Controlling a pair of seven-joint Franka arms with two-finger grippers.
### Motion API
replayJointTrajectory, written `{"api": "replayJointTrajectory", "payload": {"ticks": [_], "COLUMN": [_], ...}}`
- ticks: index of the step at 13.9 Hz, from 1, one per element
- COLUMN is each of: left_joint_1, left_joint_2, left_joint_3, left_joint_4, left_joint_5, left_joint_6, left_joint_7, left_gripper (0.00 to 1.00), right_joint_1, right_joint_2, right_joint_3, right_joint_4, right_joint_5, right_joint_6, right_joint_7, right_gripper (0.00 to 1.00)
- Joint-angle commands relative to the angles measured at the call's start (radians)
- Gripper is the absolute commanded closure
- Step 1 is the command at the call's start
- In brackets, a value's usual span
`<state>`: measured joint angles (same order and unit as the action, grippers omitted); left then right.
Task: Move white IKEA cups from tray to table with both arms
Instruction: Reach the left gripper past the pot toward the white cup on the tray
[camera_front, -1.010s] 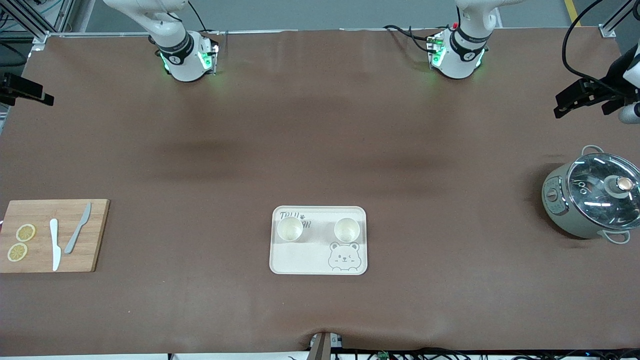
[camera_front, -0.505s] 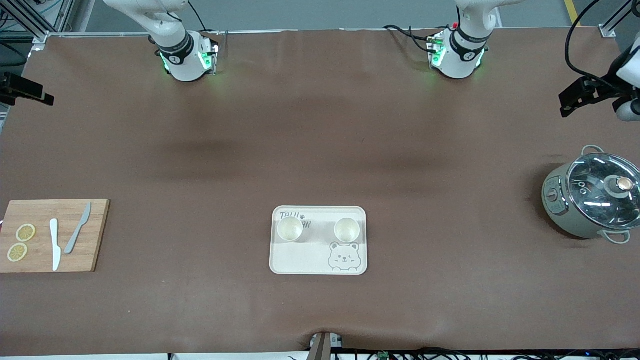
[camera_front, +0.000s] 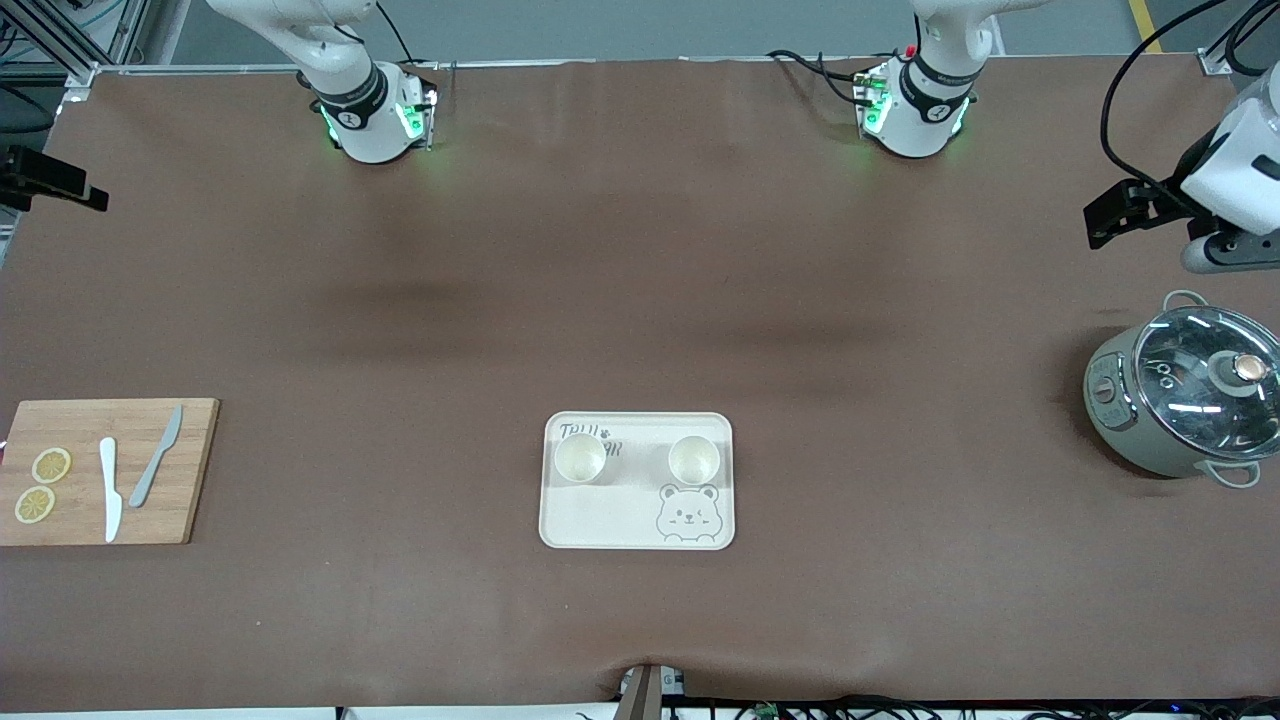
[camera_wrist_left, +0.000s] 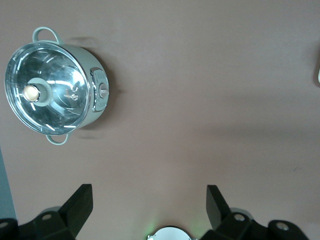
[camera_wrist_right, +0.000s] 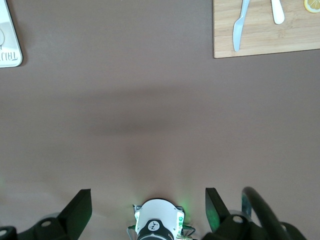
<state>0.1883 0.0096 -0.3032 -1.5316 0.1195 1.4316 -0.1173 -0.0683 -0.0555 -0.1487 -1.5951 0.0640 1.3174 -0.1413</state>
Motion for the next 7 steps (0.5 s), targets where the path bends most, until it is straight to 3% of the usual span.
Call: {"api": "replayJointTrajectory", "payload": {"ticks": [1, 7], "left_joint_1": [0.000, -0.001], "left_joint_2": [0.027, 0.116], "left_joint_3": [-0.034, -0.100], "left_joint_4": [0.014, 0.018], "left_joint_5": [0.008, 0.012], "left_joint_6": [-0.016, 0.059], "left_joint_7": [-0.054, -0.153], "left_gripper": [0.00, 0.00], "right_joint_1": [-0.021, -0.022], "right_joint_2": [-0.023, -0.023], "right_joint_3": [0.015, 0.015], "right_joint_4": [-0.020, -0.020], "right_joint_5": [0.020, 0.025], "right_joint_6": [-0.001, -0.003], "right_joint_7": [0.012, 0.011], "right_gripper": [0.00, 0.00]}}
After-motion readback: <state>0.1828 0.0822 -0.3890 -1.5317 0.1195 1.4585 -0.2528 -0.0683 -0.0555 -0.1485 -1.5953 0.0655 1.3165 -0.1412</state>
